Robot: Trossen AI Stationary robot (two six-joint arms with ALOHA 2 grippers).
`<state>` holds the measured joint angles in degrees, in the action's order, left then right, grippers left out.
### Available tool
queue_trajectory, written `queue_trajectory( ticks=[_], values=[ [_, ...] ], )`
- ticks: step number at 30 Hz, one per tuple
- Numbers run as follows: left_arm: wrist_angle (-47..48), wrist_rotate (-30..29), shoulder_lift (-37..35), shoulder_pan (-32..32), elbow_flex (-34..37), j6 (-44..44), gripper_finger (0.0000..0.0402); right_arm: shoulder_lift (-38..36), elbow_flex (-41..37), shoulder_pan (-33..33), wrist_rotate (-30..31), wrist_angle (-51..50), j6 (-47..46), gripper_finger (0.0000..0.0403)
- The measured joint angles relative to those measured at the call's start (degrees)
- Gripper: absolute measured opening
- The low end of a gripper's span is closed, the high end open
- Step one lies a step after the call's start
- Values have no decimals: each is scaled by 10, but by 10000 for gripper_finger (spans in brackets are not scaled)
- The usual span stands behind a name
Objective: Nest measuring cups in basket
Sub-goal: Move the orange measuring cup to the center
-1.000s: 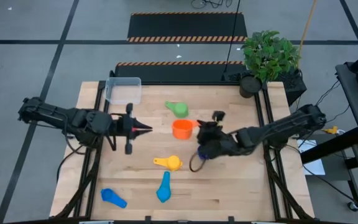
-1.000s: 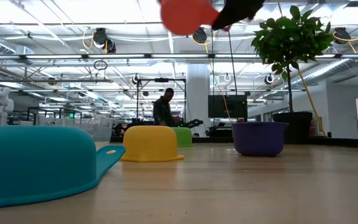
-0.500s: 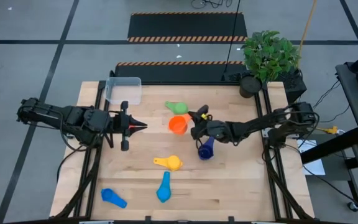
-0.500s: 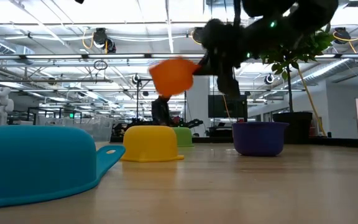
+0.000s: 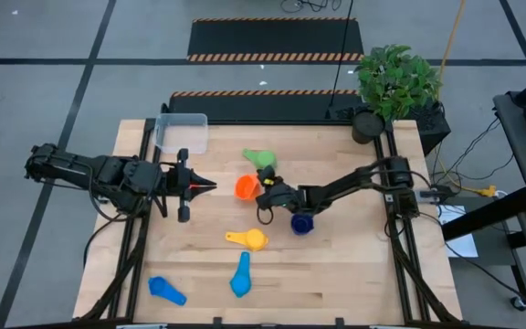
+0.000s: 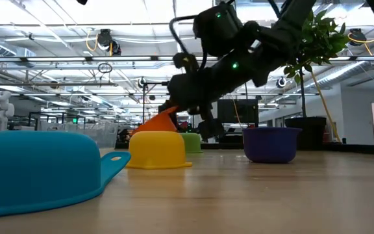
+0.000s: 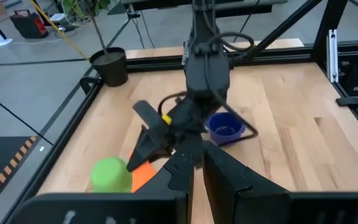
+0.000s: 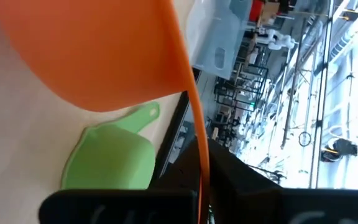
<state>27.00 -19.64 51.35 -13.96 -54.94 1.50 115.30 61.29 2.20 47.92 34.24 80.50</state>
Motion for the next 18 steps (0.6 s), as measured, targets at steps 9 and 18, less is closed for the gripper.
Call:
queue_trajectory(
  ticks=[9,18],
  values=[
    [3,0,0,0,0,0,37,10,5,0,1,2,-2,2],
    [3,0,0,0,0,-1,37,7,5,5,0,-9,-9,32]
  ],
)
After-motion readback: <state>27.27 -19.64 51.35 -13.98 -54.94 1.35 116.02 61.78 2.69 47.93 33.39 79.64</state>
